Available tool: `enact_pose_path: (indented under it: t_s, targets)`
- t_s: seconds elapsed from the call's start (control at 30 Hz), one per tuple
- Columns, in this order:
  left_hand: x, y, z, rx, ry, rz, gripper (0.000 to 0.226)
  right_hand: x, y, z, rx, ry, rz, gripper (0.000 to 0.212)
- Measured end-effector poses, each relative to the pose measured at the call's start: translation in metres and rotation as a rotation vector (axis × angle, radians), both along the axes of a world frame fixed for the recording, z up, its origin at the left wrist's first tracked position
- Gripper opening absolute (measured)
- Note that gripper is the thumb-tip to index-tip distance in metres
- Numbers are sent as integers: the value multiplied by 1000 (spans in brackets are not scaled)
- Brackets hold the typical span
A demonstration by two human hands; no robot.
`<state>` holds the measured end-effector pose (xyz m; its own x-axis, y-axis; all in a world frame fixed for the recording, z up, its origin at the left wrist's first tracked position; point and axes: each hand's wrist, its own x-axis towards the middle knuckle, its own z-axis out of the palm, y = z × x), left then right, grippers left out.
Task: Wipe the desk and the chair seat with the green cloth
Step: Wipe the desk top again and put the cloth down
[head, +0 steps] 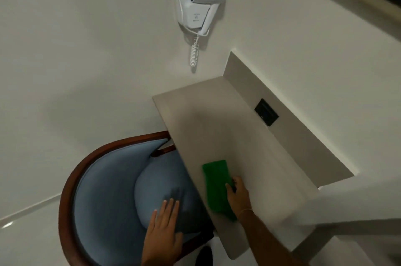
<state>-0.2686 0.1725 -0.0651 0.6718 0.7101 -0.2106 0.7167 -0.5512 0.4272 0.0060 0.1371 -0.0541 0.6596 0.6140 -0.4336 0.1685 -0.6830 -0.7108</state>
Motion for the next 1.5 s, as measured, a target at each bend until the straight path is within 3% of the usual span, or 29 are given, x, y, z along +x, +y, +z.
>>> enact_pose_path:
  t_s: [0.13, 0.37, 0.53, 0.67, 0.87, 1.3, 1.5]
  targets:
    - [19, 12, 5, -45, 24, 6, 95, -2, -13, 27, 68, 160, -135, 34]
    - [87, 0, 21, 30, 42, -135, 87, 40, -88, 45, 267, 503, -488, 46]
    - [144, -51, 27, 59, 26, -245, 87, 78, -181, 35, 310, 609, -733, 39]
    - [188, -96, 27, 66, 32, -345, 92, 108, -255, 17, 357, 669, -981, 48]
    - [222, -138, 6, 27, 163, -409, 92, 149, -326, 2, 419, 682, -1269, 55]
    - [259, -127, 11, 84, 212, -400, 87, 196, -386, -17, 379, 550, -1556, 54]
    - [241, -127, 14, 73, 241, -426, 85, 197, -384, -9, 356, 469, -1443, 48]
